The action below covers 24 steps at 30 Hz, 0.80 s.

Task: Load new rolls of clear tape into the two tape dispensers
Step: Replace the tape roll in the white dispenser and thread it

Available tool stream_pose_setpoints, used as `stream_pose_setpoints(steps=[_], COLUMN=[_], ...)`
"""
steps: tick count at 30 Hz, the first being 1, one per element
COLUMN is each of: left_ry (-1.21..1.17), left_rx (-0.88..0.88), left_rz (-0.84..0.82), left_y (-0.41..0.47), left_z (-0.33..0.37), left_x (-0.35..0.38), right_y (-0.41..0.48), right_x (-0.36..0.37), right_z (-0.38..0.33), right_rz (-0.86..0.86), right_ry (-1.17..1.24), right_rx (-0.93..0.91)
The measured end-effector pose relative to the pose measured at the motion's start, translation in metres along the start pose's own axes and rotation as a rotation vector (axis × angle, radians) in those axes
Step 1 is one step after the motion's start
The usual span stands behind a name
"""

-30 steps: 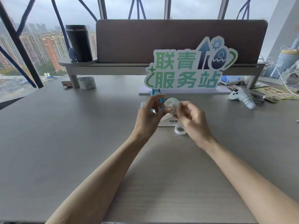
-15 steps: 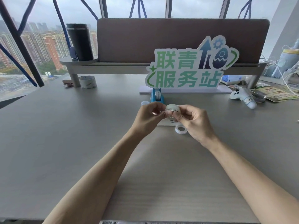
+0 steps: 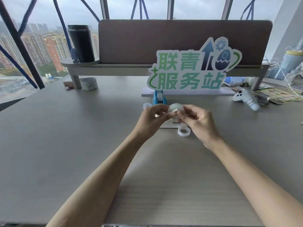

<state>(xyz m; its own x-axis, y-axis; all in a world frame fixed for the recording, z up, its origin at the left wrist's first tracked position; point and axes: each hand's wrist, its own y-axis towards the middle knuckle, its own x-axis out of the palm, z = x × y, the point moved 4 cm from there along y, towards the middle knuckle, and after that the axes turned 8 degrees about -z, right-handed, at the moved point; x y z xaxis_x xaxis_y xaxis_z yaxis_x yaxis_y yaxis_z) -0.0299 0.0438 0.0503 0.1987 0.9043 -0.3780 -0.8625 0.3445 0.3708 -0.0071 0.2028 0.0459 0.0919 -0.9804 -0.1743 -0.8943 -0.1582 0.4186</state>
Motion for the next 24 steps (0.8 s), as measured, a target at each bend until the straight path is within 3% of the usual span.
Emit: stream_pose_setpoints(steps=[3,7,9,11,16,24], left_ry=[0.119,0.549,0.630,0.573,-0.045,-0.037], left_rx=[0.050,0.449,0.518,0.447,0.019,0.115], left_rz=[0.121,0.195,0.156,0.113,-0.003,-0.019], left_y=[-0.002,-0.010,-0.011,-0.009,-0.003,-0.004], left_z=[0.000,0.009,0.008,0.006,-0.006,0.006], left_x=[-0.004,-0.004,0.000,0.002,-0.001,0.000], right_y=[0.000,0.001,0.002,0.002,0.003,0.000], right_x=[0.001,-0.001,-0.003,-0.006,-0.011,-0.002], right_z=[0.003,0.008,0.010,0.010,0.007,0.003], right_rz=[-0.023,0.002,0.009,0.052,0.049,-0.072], right_ry=[0.037,0.108,0.136,0.194,0.189,0.121], right_rx=[0.081,0.258,0.272,0.268,0.183,0.126])
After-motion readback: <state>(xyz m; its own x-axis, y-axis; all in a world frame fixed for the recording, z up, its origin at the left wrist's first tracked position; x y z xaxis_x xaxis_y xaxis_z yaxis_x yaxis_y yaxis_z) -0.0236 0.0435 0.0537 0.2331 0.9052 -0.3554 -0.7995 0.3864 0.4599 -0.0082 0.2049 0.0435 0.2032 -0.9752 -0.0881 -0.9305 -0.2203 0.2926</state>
